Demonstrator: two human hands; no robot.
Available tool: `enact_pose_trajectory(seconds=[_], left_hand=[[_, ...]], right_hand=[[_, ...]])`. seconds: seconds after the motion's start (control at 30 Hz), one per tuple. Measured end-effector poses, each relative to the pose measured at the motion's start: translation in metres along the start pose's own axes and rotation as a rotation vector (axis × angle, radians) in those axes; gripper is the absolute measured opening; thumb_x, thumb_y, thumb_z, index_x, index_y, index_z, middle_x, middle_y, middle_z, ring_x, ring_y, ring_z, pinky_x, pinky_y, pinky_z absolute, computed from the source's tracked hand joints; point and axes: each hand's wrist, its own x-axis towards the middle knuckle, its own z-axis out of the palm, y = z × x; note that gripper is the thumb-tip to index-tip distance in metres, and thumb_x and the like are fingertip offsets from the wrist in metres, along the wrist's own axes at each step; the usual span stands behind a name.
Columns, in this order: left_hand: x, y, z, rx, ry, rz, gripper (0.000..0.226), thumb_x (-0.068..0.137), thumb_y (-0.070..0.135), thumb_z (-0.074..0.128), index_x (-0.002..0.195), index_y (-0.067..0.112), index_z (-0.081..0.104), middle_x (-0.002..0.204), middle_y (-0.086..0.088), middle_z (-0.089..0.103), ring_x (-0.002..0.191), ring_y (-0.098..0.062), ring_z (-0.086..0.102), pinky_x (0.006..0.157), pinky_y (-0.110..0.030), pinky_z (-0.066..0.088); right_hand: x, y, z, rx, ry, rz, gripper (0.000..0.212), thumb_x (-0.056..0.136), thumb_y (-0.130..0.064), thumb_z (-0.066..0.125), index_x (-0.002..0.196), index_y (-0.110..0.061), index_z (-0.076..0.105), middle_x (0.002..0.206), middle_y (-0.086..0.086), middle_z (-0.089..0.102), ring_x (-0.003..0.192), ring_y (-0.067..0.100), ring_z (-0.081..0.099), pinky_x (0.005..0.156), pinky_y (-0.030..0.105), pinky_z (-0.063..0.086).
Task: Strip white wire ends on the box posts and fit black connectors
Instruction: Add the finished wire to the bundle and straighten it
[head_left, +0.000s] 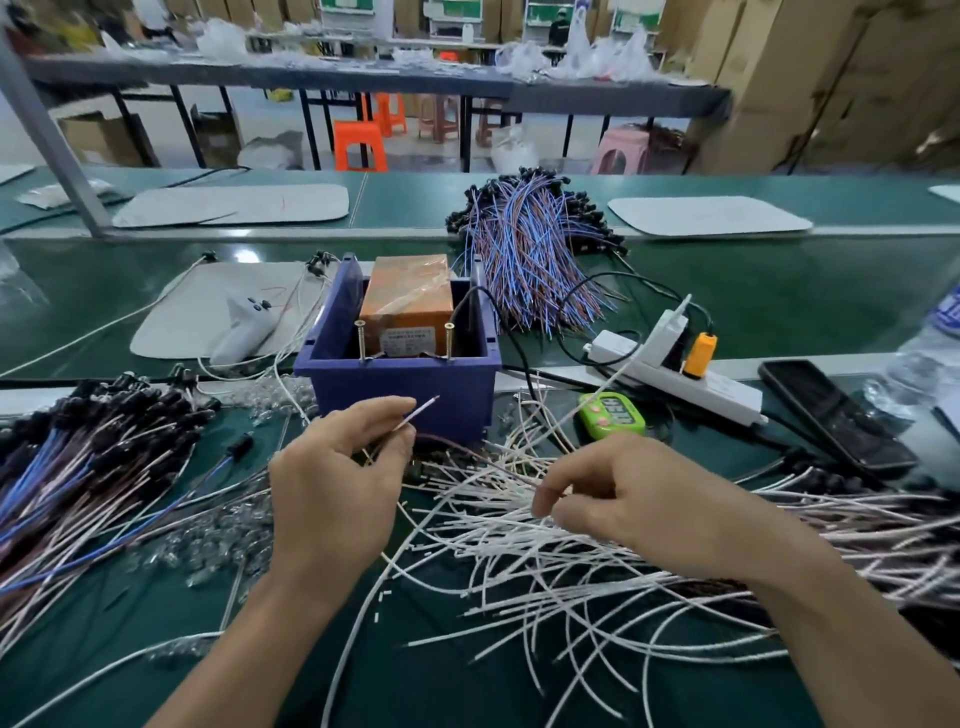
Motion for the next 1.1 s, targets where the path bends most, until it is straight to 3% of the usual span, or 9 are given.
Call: enact_pose_trajectory(seconds=[0.2, 0.3, 0.4, 0.47, 0.57, 0.67, 0.73, 0.83, 1.1], left_hand=[[-0.005, -0.004, -0.004, 0.181, -0.159, -0.031, 0.038, 0.078, 0.005, 0.081, 0.089, 0.041, 0.080, 0.080, 0.038, 0.070, 0.075, 0.010, 0.067, 0.069, -0.006, 0.051], [-0.006, 0.004, -0.009, 0.203, -0.238, 0.047, 0.059, 0.074, -0.004, 0.075, 0.113, 0.039, 0.077, 0.094, 0.028, 0.071, 0.075, 0.010, 0.062, 0.074, -0.004, 0.048], [-0.004, 0.021, -0.010, 0.391, -0.111, 0.211, 0.074, 0.072, 0.010, 0.089, 0.140, 0.022, 0.063, 0.130, 0.006, 0.067, 0.113, -0.005, 0.058, 0.109, -0.021, 0.037], [-0.003, 0.040, -0.011, 0.487, -0.061, 0.393, 0.074, 0.073, 0.023, 0.090, 0.141, 0.018, 0.062, 0.150, -0.001, 0.055, 0.135, -0.022, 0.049, 0.118, -0.033, 0.027], [-0.004, 0.070, -0.001, 0.355, -0.362, 0.433, 0.052, 0.078, 0.055, 0.077, 0.127, 0.040, 0.068, 0.156, 0.019, 0.045, 0.141, -0.003, 0.040, 0.118, -0.024, 0.025], [-0.009, 0.091, 0.027, 0.198, -0.797, 0.155, 0.052, 0.078, 0.072, 0.059, 0.129, 0.068, 0.049, 0.136, 0.044, 0.050, 0.124, 0.019, 0.043, 0.106, -0.018, 0.035], [-0.011, 0.094, 0.048, 0.039, -0.912, 0.083, 0.023, 0.094, 0.052, 0.063, 0.113, 0.065, 0.060, 0.109, 0.028, 0.071, 0.096, 0.007, 0.062, 0.089, -0.032, 0.052], [-0.004, 0.095, 0.063, -0.193, -0.967, -0.042, 0.021, 0.102, 0.028, 0.062, 0.097, 0.041, 0.078, 0.069, 0.004, 0.070, 0.065, -0.014, 0.057, 0.068, -0.044, 0.050], [0.012, 0.079, 0.085, 0.034, -1.010, 0.024, 0.023, 0.099, 0.033, 0.065, 0.087, 0.049, 0.077, 0.069, 0.006, 0.073, 0.047, -0.002, 0.046, 0.046, -0.018, 0.037]], right_hand=[[-0.012, 0.010, -0.022, -0.019, 0.015, 0.071, 0.021, 0.096, -0.033, 0.065, 0.080, -0.034, 0.077, 0.053, -0.009, 0.042, 0.051, 0.007, 0.034, 0.049, 0.024, 0.029], [-0.016, 0.014, -0.030, -0.059, 0.076, 0.098, 0.021, 0.094, -0.042, 0.066, 0.078, -0.035, 0.077, 0.053, -0.007, 0.043, 0.051, 0.008, 0.035, 0.049, 0.024, 0.029], [-0.019, 0.016, -0.030, -0.096, 0.161, 0.130, 0.024, 0.093, -0.052, 0.065, 0.081, -0.033, 0.075, 0.063, -0.004, 0.061, 0.054, 0.004, 0.046, 0.054, 0.028, 0.040], [-0.023, 0.016, -0.030, -0.097, 0.202, 0.146, 0.032, 0.093, -0.054, 0.064, 0.077, -0.029, 0.073, 0.056, -0.006, 0.057, 0.050, 0.005, 0.043, 0.048, 0.021, 0.035], [-0.026, 0.011, -0.029, -0.113, 0.272, 0.141, 0.037, 0.095, -0.047, 0.062, 0.070, -0.023, 0.074, 0.046, -0.008, 0.051, 0.041, 0.006, 0.041, 0.045, 0.017, 0.035], [-0.030, 0.003, -0.028, -0.122, 0.381, 0.072, 0.036, 0.094, -0.040, 0.063, 0.068, -0.017, 0.071, 0.047, -0.005, 0.052, 0.041, 0.006, 0.040, 0.044, 0.019, 0.035], [-0.035, 0.001, -0.031, -0.083, 0.455, 0.022, 0.039, 0.094, -0.037, 0.065, 0.060, -0.019, 0.062, 0.045, -0.005, 0.044, 0.041, 0.007, 0.035, 0.042, 0.021, 0.031], [-0.050, 0.010, -0.042, -0.070, 0.572, 0.014, 0.044, 0.094, -0.035, 0.069, 0.055, -0.019, 0.056, 0.044, -0.009, 0.040, 0.043, 0.009, 0.034, 0.044, 0.022, 0.030], [-0.109, 0.078, -0.082, -0.224, 0.798, 0.126, 0.029, 0.088, -0.038, 0.076, 0.061, -0.028, 0.071, 0.049, -0.011, 0.059, 0.043, 0.006, 0.048, 0.042, 0.013, 0.035]])
